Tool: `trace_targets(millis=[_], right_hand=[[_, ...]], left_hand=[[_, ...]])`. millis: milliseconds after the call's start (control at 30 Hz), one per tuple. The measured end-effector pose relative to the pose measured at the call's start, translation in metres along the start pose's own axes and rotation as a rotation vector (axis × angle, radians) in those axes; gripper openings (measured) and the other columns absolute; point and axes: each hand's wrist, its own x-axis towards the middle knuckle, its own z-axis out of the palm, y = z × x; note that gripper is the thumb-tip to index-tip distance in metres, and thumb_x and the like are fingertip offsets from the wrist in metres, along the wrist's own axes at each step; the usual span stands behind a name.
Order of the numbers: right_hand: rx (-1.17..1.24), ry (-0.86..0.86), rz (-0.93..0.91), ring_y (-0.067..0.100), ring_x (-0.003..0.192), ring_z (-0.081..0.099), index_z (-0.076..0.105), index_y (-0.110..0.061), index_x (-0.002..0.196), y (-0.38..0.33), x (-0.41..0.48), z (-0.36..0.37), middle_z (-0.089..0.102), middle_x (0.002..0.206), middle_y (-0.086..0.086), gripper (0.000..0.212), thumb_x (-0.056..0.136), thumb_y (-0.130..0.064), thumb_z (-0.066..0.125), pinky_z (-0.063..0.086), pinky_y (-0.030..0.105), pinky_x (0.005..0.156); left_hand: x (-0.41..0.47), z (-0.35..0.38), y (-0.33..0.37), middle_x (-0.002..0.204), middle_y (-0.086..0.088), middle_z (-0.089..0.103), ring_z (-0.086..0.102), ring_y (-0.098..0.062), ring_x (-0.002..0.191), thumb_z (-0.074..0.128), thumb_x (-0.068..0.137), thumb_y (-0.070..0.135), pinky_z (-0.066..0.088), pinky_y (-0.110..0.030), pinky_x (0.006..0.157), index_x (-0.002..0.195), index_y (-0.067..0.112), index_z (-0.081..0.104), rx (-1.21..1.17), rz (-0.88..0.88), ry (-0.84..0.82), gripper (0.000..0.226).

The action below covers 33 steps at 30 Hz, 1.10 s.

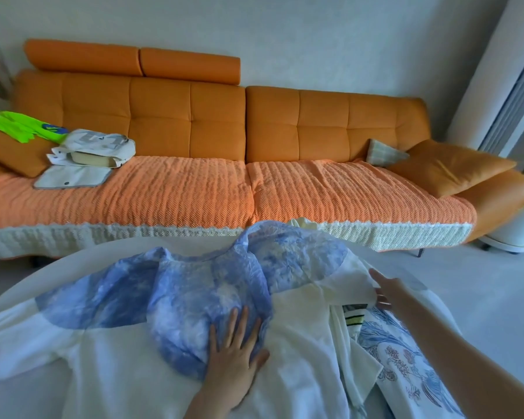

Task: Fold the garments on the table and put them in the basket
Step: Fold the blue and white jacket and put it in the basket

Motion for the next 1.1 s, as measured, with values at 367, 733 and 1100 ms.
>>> trace_targets(millis=[367,733,1100], right_hand=[[0.204,-0.243,0.17,0.026,0.085,0.056,0.049,-0.001,0.113,-0.01,-0.005,-0.002,0.059,0.102,0.013,0.053,0.087,-0.045,0.057,0.049,0.041,0.083],[0.533,-0.209,-0.155,0.03,0.094,0.057,0.047,0.001,0.125,-0.058,-0.039,-0.005,0.056,0.11,0.019,0.051,0.078,-0.008,0.067,0.053,0.042,0.075],[-0.714,-0.364,-1.008,0.015,0.114,0.051,0.042,-0.025,0.138,-0.047,-0.125,0.148,0.053,0.13,-0.002,0.064,0.08,-0.03,0.071,0.034,0.014,0.089]], left_hand=[[0.004,-0.023,0.003,0.132,0.016,-0.047,-0.056,0.013,0.104,-0.04,0.036,0.083,-0.037,-0.026,0.089,0.126,0.051,-0.027,-0.198,-0.118,-0.106,0.096],[0.005,-0.025,0.004,0.148,0.023,-0.026,-0.039,0.008,0.127,-0.027,0.039,0.092,-0.029,-0.033,0.103,0.138,0.052,-0.008,-0.36,-0.129,-0.11,0.108],[0.007,-0.084,0.005,0.118,0.016,0.054,0.051,0.0,0.112,0.045,0.098,0.027,0.036,-0.014,0.097,0.127,0.018,0.054,-0.983,-0.298,0.36,0.032]])
